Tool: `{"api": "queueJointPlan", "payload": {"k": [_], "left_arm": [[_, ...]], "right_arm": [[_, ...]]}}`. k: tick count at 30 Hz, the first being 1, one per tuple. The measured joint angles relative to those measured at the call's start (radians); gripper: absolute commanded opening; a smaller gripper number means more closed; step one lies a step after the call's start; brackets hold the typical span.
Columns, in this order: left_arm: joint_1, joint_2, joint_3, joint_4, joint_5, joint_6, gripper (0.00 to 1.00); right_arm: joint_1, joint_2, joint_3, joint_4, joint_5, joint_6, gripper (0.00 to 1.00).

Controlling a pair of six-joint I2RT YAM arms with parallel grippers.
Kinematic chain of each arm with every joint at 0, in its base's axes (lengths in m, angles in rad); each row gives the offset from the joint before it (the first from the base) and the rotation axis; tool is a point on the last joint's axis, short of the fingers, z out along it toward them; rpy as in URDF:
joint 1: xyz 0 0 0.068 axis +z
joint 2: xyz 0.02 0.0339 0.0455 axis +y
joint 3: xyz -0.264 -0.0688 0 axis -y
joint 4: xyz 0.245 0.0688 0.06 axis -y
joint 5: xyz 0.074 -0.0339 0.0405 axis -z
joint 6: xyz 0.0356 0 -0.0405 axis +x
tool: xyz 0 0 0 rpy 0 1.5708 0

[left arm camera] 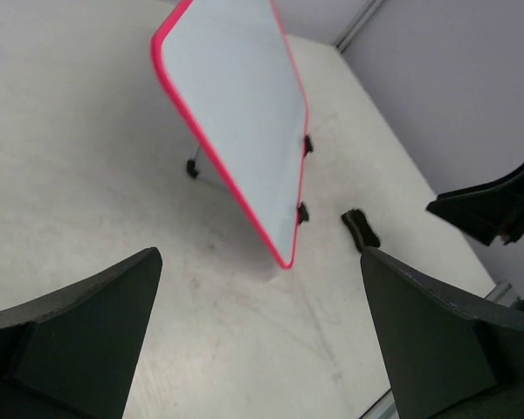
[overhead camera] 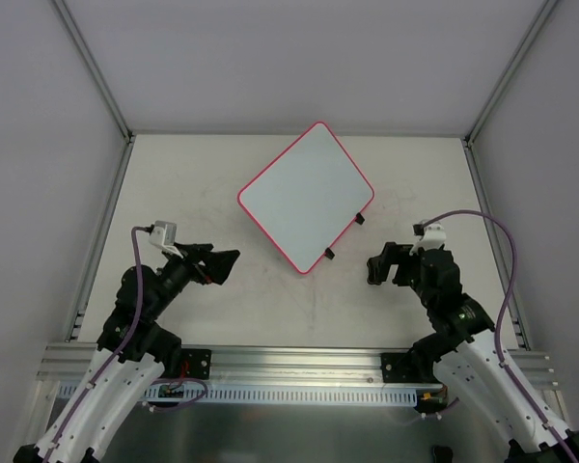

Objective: Erase the whiteboard

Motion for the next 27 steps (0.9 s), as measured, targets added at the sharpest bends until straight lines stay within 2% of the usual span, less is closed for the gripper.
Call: {"api": "queueJointPlan", "payload": {"k": [5, 10, 17, 27], "left_arm": [[0.000, -0.031, -0.066, -0.151, -0.044, 0.035, 0.99], [0.000, -0.082, -0.106, -0.223, -0.057, 0.054, 0.99], [0.000, -0.141, -0.116, -0.226, -0.057, 0.057, 0.99], [0.000, -0.144, -0.117, -0.226, -0.056, 0.058, 0.99]], "right_arm": [[0.000, -0.082, -0.084, 0.003, 0.025, 0.029, 0.95], [0.000, -0.190, -0.174, 0.014, 0.035, 0.054, 0.98], [0.000, -0.214, -0.213, 0.043, 0.037, 0.071, 0.98], [0.000, -0.219, -0.214, 0.064, 0.014, 0.071, 0.98]]}}
